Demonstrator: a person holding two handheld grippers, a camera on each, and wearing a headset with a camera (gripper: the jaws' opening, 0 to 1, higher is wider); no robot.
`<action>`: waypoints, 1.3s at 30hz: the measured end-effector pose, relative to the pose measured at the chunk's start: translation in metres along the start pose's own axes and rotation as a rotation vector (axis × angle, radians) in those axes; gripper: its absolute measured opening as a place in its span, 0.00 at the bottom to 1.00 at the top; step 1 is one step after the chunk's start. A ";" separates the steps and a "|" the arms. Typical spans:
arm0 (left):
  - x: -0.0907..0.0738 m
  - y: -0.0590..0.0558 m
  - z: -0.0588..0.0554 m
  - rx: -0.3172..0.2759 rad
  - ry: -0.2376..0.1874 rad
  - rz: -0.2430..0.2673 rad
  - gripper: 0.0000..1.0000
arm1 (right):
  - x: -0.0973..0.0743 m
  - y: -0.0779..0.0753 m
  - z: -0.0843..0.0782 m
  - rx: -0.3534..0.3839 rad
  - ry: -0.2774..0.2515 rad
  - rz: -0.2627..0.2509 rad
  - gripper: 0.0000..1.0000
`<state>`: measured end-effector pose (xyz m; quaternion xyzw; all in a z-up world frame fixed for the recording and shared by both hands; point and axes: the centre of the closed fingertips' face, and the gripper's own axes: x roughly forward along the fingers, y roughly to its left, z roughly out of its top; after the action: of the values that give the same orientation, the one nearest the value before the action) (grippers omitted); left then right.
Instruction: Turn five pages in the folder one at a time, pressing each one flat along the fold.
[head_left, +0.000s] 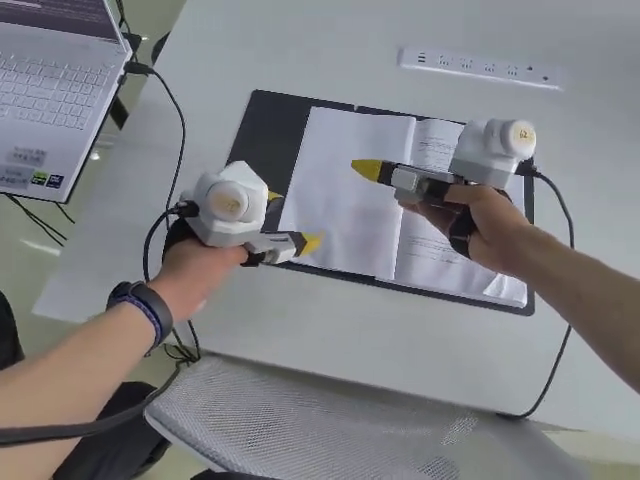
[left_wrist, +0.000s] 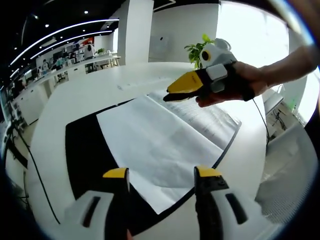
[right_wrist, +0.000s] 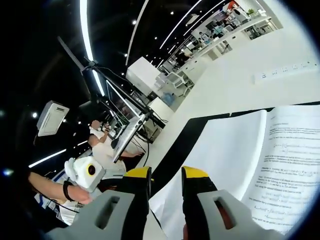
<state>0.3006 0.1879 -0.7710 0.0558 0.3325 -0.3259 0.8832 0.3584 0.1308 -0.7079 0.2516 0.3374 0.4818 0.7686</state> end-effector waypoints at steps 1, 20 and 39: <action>0.002 0.000 -0.003 -0.001 0.006 -0.003 0.50 | -0.002 -0.001 0.000 0.000 -0.002 -0.004 0.22; 0.016 0.002 -0.037 0.045 0.082 0.035 0.41 | -0.019 -0.026 -0.015 0.034 0.007 -0.044 0.21; 0.016 0.002 -0.037 0.075 0.077 0.060 0.41 | -0.014 -0.063 0.012 0.007 0.034 -0.058 0.19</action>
<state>0.2903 0.1928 -0.8098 0.1115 0.3519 -0.3094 0.8764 0.3993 0.0914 -0.7409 0.2359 0.3593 0.4623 0.7756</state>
